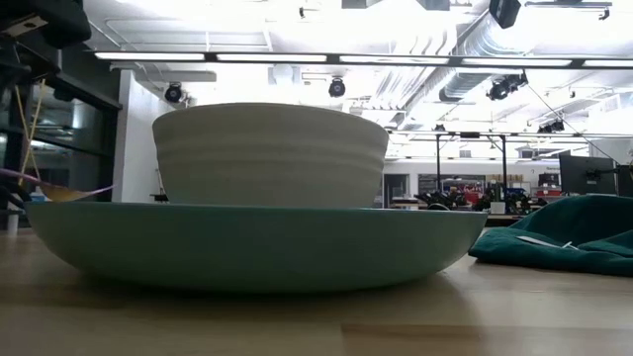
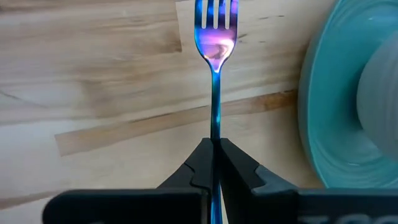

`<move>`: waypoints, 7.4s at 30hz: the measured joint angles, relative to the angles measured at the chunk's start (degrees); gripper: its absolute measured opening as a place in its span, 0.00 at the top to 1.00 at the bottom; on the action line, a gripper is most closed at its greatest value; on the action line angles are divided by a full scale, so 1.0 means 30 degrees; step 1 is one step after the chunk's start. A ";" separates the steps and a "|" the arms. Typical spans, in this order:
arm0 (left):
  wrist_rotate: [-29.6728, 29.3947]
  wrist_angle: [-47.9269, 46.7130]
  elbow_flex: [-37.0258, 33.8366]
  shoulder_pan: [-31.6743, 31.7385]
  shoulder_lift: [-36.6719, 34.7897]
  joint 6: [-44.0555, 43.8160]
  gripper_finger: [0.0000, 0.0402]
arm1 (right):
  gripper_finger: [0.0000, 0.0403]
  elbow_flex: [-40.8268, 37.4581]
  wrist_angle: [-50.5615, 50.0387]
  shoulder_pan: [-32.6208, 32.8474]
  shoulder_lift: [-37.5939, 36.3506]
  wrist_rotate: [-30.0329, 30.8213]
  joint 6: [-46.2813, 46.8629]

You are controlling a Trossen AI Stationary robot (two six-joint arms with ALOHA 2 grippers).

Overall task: Set table place
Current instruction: Place the purple fork inside the white bowl

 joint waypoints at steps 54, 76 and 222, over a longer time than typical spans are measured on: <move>0.1334 0.0996 0.1951 0.3241 0.3858 0.3345 0.98 | 1.00 0.0022 -0.0832 -0.0040 -0.0523 -0.0715 -0.0025; 0.1367 -0.0427 0.1931 0.3241 0.3898 0.2184 0.98 | 1.00 0.0015 -0.0836 -0.0036 -0.0530 -0.0807 -0.0018; -0.4552 -1.2966 1.2562 0.3256 0.6130 0.3637 0.89 | 1.00 -0.0007 -0.1098 -0.0036 -0.0545 -0.1732 -0.0652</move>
